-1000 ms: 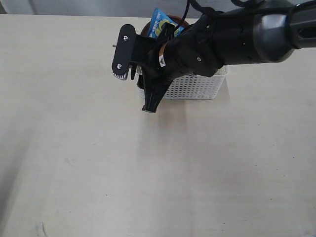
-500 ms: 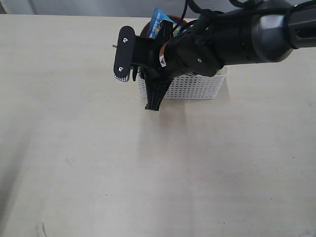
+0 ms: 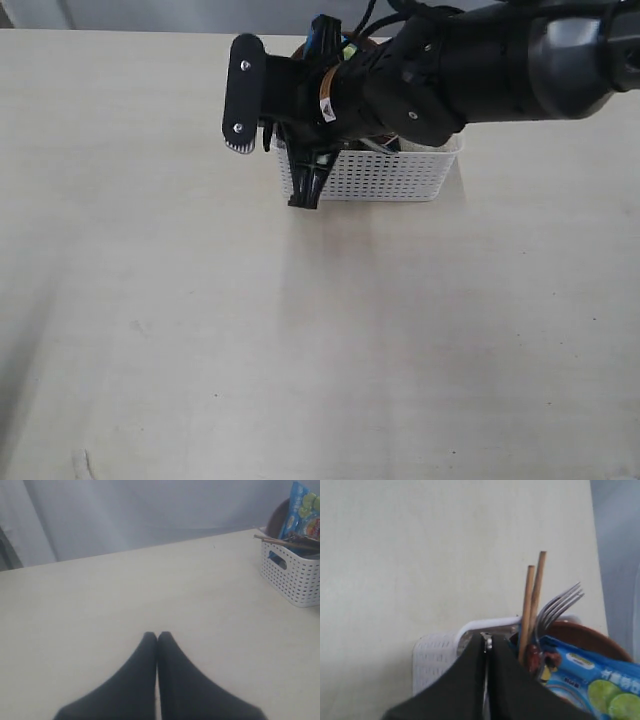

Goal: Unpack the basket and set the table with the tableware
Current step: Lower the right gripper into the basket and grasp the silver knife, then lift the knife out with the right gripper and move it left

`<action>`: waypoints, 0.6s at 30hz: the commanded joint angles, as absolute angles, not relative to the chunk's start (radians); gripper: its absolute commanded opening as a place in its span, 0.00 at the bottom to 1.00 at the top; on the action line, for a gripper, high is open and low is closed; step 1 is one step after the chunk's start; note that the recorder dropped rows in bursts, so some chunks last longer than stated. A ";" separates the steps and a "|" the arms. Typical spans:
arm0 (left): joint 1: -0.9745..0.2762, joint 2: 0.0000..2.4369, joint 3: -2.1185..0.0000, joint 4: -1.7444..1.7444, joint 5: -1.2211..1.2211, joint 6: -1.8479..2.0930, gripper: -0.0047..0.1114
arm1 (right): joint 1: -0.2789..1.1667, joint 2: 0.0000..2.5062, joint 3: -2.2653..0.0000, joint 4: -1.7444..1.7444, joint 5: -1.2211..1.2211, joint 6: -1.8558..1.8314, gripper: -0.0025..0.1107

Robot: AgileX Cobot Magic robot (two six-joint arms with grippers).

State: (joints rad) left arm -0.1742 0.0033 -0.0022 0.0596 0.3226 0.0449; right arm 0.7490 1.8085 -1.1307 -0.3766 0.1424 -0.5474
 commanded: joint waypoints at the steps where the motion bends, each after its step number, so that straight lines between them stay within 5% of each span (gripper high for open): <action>1: -0.172 0.000 0.000 0.051 0.322 0.044 0.04 | 0.747 1.746 -1.128 -0.348 0.034 -0.510 0.02; 18: -0.172 0.000 0.000 0.051 0.322 0.044 0.04 | 0.751 1.547 -1.128 -0.100 -0.233 -0.209 0.02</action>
